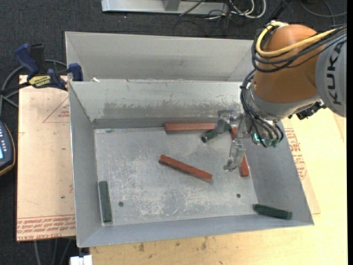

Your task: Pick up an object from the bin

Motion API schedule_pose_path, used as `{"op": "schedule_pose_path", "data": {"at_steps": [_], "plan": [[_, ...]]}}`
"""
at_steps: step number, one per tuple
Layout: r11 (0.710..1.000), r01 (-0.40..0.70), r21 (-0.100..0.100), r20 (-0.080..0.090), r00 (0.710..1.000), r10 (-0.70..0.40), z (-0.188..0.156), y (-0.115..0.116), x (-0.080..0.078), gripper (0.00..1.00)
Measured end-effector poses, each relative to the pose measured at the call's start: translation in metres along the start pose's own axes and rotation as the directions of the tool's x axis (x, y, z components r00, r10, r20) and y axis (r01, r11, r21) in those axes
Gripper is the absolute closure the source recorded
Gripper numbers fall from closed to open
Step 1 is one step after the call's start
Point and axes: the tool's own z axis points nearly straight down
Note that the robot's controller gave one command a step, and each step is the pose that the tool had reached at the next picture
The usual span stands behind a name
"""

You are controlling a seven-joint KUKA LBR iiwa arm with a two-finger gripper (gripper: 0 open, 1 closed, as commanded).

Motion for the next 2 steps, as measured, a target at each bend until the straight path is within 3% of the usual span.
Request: {"op": "schedule_pose_path", "data": {"at_steps": [1, 2], "plan": [[1.000, 0.001, 0.000, 0.008, 1.000, -0.001, -0.0042, 0.0001, -0.0014, 1.00], [1.000, 0.001, 0.000, 0.008, 1.000, -0.001, -0.0042, 0.0002, -0.0014, 0.00]]}}
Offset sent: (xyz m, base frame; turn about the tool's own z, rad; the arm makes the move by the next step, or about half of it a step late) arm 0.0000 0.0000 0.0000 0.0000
